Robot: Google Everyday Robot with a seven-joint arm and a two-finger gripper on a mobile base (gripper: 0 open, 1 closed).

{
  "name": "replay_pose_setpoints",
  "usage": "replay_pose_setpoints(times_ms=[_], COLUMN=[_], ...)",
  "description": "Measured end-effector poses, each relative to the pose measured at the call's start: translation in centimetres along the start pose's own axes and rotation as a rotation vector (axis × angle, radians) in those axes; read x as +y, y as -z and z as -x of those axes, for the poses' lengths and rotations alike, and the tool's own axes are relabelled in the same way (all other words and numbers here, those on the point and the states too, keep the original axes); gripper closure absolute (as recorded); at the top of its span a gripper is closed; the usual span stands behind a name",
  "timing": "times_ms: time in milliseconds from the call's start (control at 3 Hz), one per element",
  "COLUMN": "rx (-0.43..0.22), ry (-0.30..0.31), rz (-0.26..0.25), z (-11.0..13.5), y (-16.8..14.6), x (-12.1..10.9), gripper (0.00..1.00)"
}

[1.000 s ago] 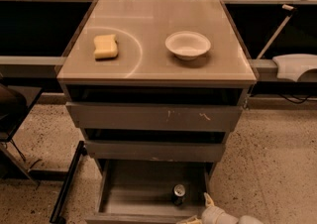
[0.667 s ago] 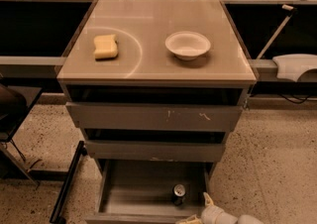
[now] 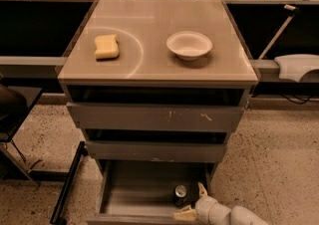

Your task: Pick pepsi can from bottom drawer and place on counter

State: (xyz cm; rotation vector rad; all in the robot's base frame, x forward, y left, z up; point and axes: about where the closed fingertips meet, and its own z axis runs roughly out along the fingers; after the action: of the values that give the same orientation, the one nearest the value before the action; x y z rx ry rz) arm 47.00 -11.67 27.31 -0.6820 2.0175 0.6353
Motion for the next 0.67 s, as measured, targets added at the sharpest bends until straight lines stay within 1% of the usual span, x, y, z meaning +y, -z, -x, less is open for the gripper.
replay_pose_setpoints(times_ms=[333, 667], rx=[-0.029, -0.07], ry=[-0.004, 0.014], rz=[-0.013, -0.085], z=[-2.0, -3.1], y=[-2.3, -5.4], x=[-0.8, -4.2], gripper=[0.0, 0.0])
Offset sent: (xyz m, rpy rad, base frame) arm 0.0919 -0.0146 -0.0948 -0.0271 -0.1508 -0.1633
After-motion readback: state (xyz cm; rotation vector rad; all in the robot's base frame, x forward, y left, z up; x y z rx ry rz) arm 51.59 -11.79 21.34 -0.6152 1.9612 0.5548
